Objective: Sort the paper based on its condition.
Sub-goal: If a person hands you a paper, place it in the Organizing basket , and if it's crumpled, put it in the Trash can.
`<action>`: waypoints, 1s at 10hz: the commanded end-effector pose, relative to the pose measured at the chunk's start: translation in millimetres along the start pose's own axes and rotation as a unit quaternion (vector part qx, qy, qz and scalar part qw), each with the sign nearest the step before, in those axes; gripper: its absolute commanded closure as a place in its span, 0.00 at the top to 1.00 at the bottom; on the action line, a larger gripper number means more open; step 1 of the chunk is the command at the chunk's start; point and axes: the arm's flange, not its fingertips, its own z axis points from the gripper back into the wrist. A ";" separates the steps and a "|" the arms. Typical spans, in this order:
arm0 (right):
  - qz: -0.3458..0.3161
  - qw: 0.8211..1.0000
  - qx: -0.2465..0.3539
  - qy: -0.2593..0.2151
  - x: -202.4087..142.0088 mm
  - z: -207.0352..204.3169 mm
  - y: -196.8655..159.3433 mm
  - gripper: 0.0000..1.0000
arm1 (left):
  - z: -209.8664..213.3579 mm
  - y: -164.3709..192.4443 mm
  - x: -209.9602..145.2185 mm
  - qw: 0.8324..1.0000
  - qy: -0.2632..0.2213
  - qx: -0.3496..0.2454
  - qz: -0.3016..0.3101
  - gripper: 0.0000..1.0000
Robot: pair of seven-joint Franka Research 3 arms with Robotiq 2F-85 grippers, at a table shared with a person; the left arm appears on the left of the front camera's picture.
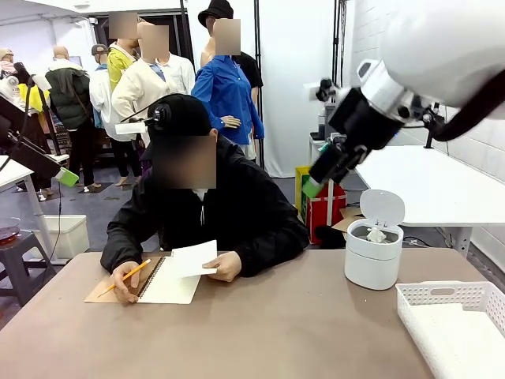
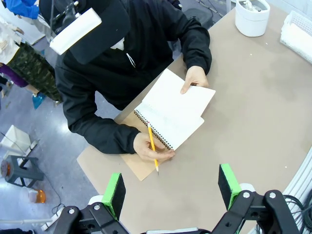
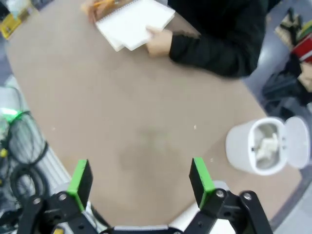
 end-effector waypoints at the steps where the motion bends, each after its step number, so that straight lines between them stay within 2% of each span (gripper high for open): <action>1: -0.002 0.998 0.009 -0.056 21.7 3.9 3.8 1.00 | 0.4 0.5 -0.1 1.000 0.000 0.000 0.001 1.00; 5: -0.024 0.995 0.043 -0.088 48.1 16.8 1.2 1.00 | 0.4 0.5 -0.1 1.000 0.000 0.000 0.001 1.00; 8: -0.007 0.996 0.050 -0.074 47.3 17.5 -1.2 1.00 | 0.4 0.5 -0.1 1.000 0.000 0.000 0.001 1.00; 10: -0.033 0.996 0.037 -0.079 48.6 19.9 3.0 1.00 | 0.4 0.5 -0.1 1.000 0.000 0.000 0.001 1.00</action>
